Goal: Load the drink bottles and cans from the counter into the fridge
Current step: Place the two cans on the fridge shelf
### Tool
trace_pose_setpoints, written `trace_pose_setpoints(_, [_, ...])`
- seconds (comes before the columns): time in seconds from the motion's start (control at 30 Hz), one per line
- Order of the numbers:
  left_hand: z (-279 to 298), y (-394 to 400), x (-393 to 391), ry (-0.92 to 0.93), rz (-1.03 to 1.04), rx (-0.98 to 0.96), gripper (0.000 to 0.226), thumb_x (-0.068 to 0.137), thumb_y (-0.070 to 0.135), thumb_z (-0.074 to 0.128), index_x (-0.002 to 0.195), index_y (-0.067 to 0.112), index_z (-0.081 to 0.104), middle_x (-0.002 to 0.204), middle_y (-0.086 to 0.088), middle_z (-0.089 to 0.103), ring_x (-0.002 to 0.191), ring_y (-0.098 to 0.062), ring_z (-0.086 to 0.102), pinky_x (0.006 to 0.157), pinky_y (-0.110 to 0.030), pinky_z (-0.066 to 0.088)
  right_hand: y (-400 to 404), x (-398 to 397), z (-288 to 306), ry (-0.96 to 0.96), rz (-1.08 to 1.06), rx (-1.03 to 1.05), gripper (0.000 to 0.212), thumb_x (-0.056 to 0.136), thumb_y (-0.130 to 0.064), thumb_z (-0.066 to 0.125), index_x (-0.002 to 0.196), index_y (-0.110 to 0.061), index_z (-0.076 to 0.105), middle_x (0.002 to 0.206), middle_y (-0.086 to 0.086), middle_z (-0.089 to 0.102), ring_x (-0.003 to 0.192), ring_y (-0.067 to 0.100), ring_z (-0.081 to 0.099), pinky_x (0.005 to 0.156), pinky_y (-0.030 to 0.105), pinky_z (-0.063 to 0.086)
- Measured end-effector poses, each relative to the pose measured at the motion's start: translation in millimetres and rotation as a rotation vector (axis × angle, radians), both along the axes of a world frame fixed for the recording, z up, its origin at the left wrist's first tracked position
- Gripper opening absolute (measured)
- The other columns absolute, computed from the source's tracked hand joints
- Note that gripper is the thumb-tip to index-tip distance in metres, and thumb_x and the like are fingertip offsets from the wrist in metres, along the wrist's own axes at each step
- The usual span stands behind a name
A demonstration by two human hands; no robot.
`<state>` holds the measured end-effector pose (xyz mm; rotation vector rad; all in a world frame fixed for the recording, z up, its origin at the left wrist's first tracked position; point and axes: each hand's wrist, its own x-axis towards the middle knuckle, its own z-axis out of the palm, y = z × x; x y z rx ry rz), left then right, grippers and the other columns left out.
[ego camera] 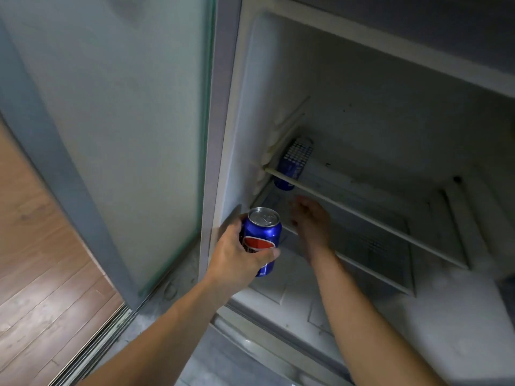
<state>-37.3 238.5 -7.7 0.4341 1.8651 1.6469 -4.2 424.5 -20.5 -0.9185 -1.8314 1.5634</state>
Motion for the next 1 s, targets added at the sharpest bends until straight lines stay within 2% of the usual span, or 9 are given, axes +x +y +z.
trace_pose_setpoints(0.13, [-0.6, 7.1, -6.3, 0.033, -0.024, 0.010, 0.063, 0.068, 0.025, 0.088, 0.120, 0.033, 0.053, 0.110, 0.012, 0.065, 0.104, -0.010, 0.061, 0.091, -0.031, 0.050, -29.8, 64.1, -0.3, -0.024, 0.442, 0.009, 0.051, 0.078, -0.011, 0.069, 0.118, -0.043, 0.063, 0.119, -0.008, 0.069, 0.114, 0.012, 0.064, 0.093, 0.033, 0.054])
trace_pose_setpoints(0.2, [2.3, 13.5, -7.5, 0.058, -0.035, 0.019, 0.058, 0.068, 0.028, 0.088, 0.114, 0.036, 0.054, 0.106, 0.014, 0.064, 0.099, -0.006, 0.061, 0.083, -0.024, 0.051, -37.5, 73.6, -3.2, -0.070, 0.516, 0.121, 0.065, 0.076, -0.019, 0.077, 0.131, -0.045, 0.053, 0.129, -0.016, 0.064, 0.120, 0.005, 0.060, 0.097, 0.025, 0.051])
trace_pose_setpoints(0.3, [5.7, 25.3, -6.9, 0.058, -0.098, 0.047, 0.052, 0.069, 0.026, 0.088, 0.110, 0.037, 0.056, 0.106, 0.010, 0.066, 0.099, -0.009, 0.064, 0.075, -0.022, 0.056, -42.8, 69.0, -7.5, -0.044, 0.388, 0.211, 0.074, 0.070, -0.019, 0.088, 0.130, -0.044, 0.052, 0.122, -0.022, 0.065, 0.113, -0.002, 0.062, 0.090, 0.014, 0.051])
trace_pose_setpoints(0.4, [10.2, 32.6, -5.6, 0.087, -0.177, 0.028, 0.057, 0.078, 0.030, 0.081, 0.127, 0.036, 0.052, 0.118, 0.010, 0.064, 0.112, -0.014, 0.061, 0.093, -0.034, 0.054, -37.9, 59.5, -14.6, 0.039, 0.326, 0.201, 0.069, 0.073, -0.004, 0.085, 0.131, -0.025, 0.055, 0.118, -0.013, 0.068, 0.109, 0.002, 0.065, 0.084, 0.016, 0.054])
trace_pose_setpoints(0.5, [14.0, 26.6, -9.4, 0.202, -0.214, -0.008, 0.062, 0.090, 0.042, 0.066, 0.145, 0.035, 0.038, 0.135, 0.021, 0.045, 0.126, -0.006, 0.044, 0.099, -0.023, 0.042, -20.3, 44.7, -27.2, 0.113, 0.203, -0.019, 0.057, 0.080, 0.007, 0.073, 0.123, -0.027, 0.058, 0.114, -0.005, 0.072, 0.107, 0.012, 0.069, 0.077, 0.021, 0.058])
trace_pose_setpoints(0.63, [12.2, 1.4, -11.2, 0.353, -0.186, -0.013, 0.036, 0.093, 0.038, 0.062, 0.128, 0.036, 0.057, 0.123, 0.022, 0.057, 0.127, -0.004, 0.049, 0.101, -0.026, 0.048, 1.6, -0.7, -37.9, 0.017, 0.104, 0.130, 0.073, 0.070, -0.002, 0.086, 0.131, -0.020, 0.051, 0.125, 0.001, 0.066, 0.115, 0.021, 0.065, 0.094, 0.040, 0.056])
trace_pose_setpoints(0.73, [8.7, -15.8, -9.6, 0.410, -0.170, -0.026, 0.027, 0.093, 0.035, 0.062, 0.120, 0.033, 0.063, 0.107, 0.031, 0.058, 0.116, 0.001, 0.055, 0.090, -0.017, 0.051, 14.5, -39.7, -39.3, -0.126, 0.033, 0.316, 0.078, 0.069, -0.022, 0.088, 0.136, -0.019, 0.049, 0.131, 0.006, 0.064, 0.121, 0.027, 0.061, 0.100, 0.044, 0.051])
trace_pose_setpoints(0.83, [5.2, -26.2, -10.3, 0.413, -0.148, -0.009, 0.021, 0.093, 0.034, 0.062, 0.114, 0.034, 0.065, 0.104, 0.028, 0.060, 0.111, 0.002, 0.057, 0.086, -0.017, 0.053, 25.1, -70.4, -42.9, -0.230, -0.034, 0.355, 0.080, 0.071, -0.029, 0.086, 0.139, -0.014, 0.048, 0.136, 0.013, 0.060, 0.125, 0.032, 0.057, 0.103, 0.045, 0.047])
trace_pose_setpoints(1.0, [-3.0, -33.0, -13.1, 0.429, -0.055, 0.015, 0.015, 0.093, 0.032, 0.064, 0.107, 0.034, 0.068, 0.102, 0.020, 0.065, 0.106, 0.003, 0.059, 0.077, -0.015, 0.053, 32.8, -86.9, -39.1, -0.179, -0.128, 0.366, 0.077, 0.068, -0.022, 0.089, 0.135, -0.006, 0.056, 0.136, 0.015, 0.060, 0.126, 0.028, 0.057, 0.105, 0.039, 0.047])
